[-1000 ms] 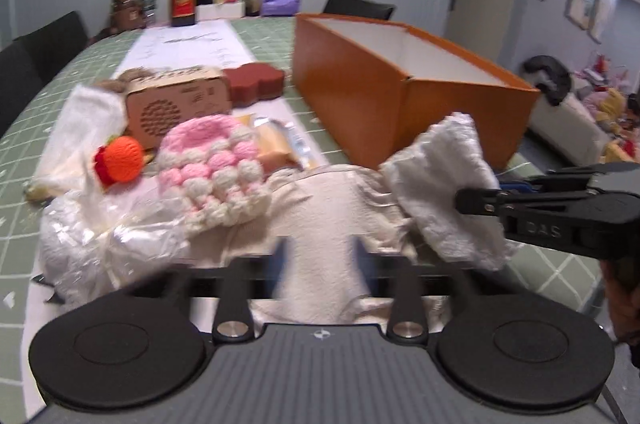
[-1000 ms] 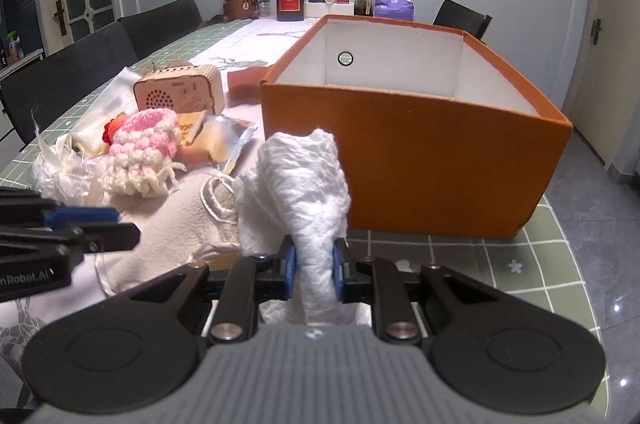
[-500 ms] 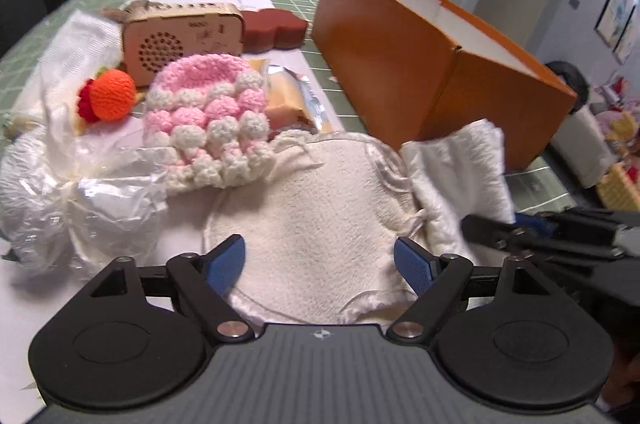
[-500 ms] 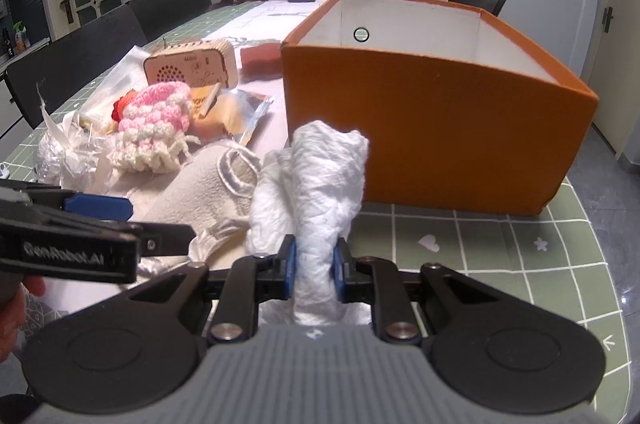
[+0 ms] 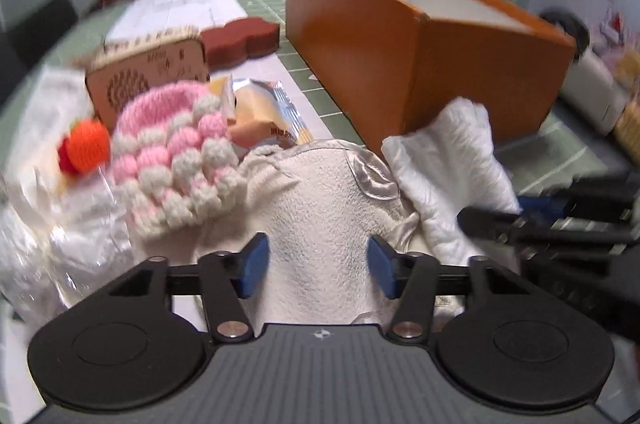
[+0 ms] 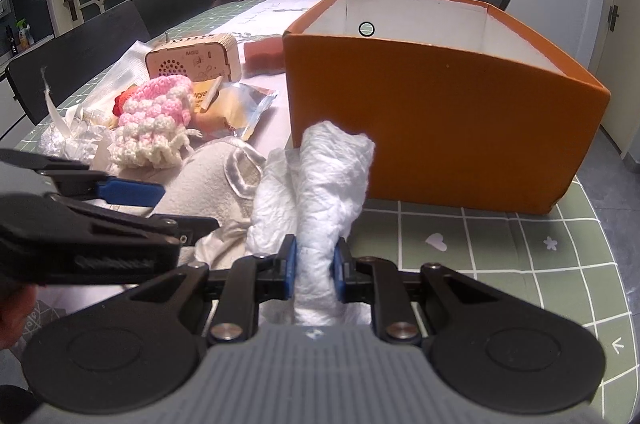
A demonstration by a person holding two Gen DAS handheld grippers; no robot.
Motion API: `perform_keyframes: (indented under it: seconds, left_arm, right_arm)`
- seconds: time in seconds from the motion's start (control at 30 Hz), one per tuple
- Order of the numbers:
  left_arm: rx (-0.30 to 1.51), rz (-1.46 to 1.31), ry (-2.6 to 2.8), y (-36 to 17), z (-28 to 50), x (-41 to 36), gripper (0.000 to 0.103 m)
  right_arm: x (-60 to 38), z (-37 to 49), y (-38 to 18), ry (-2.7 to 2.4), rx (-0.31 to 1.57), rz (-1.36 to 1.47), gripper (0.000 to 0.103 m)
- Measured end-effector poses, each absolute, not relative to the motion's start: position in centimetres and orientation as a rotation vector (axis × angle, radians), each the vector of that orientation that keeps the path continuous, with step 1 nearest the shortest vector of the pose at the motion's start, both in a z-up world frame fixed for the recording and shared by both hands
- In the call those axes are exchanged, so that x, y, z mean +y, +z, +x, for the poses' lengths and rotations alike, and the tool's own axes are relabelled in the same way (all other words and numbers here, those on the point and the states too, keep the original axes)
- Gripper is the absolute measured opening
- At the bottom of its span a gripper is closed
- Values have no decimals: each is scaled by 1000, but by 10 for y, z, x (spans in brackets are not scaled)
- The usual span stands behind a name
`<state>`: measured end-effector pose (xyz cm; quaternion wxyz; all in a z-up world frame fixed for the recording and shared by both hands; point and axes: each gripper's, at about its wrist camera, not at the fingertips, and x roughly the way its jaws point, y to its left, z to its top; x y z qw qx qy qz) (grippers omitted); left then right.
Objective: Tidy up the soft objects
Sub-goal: 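Grasp the beige towel with the left gripper and lift it, then lower the towel and cloth into the orange box and open both grippers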
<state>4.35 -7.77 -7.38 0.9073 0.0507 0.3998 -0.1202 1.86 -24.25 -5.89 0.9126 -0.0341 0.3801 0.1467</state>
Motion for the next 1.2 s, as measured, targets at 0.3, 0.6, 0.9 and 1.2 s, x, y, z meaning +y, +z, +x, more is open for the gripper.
perform_keyframes:
  seconds: [0.3,0.6,0.9,1.2]
  left_arm:
    - [785,118,-209,-73,44,-68,11]
    - [688,5,-235,-41,17,-52,9]
    - [650,1,-223,-8,10,-49,9]
    - [556,-35,-173,30,19,-43,9]
  right_arm:
    - [-242,16,-54,305,770,-74,16]
    - [-242,10,-32,309,714,-110,14]
    - [-231,4,9,378,628,-198,14]
    - [-230,16,53,424,544,-232,14]
